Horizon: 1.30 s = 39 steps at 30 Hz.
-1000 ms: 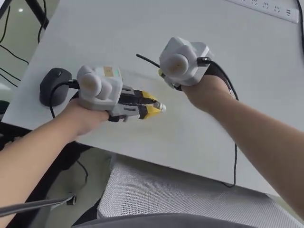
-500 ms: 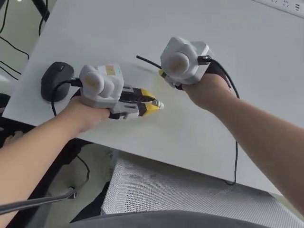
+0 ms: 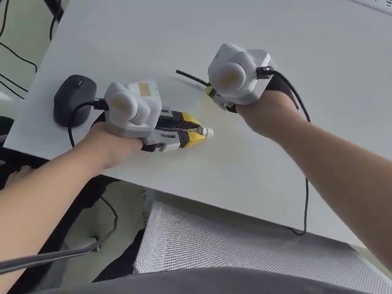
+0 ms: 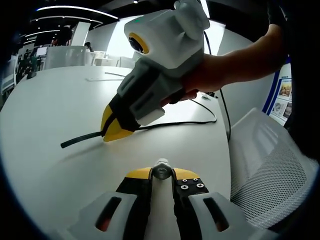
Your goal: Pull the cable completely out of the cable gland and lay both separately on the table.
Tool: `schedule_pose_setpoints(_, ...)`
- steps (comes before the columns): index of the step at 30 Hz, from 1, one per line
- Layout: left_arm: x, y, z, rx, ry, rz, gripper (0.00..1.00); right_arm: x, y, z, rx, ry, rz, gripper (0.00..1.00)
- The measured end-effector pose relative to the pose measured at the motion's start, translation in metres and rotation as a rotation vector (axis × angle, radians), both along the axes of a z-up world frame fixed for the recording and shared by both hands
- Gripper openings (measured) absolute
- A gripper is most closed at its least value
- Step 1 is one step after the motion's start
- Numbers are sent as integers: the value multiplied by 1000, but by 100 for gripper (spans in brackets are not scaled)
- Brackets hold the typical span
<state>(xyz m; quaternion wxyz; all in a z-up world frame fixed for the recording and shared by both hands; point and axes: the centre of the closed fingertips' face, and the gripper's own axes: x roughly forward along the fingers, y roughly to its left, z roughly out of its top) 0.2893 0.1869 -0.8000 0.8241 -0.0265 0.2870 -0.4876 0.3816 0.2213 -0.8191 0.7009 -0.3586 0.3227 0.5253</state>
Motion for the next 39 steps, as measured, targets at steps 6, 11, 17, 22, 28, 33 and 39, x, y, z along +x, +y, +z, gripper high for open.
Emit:
schedule_pose_setpoints(6, -2, 0, -2, 27, -6, -23, 16, 2, 2, -1, 13, 15, -19, 0)
schedule_pose_setpoints(11, 0, 4, -3, 50, -12, -13, 16, 2, 2, -1, 25, 30, -29, 0)
schedule_pose_setpoints(17, -2, 3, -9, 108, -29, -50, 16, 1, 1, -1, 30, 39, -28, 0)
schedule_pose_setpoints(22, -2, 3, -11, 123, -28, -47, 16, 1, 1, -1, 36, 50, -31, 0)
schedule_pose_setpoints(28, -1, 3, -13, 128, -28, -49, 16, 2, 0, -2, 51, 79, -57, 0)
schedule_pose_setpoints(33, -1, 3, -13, 132, -24, -46, 16, 2, 0, -2, 55, 83, -64, 1)
schedule_pose_setpoints(39, -1, 3, -13, 133, -22, -46, 16, 2, 0, -2, 44, 71, -50, 2)
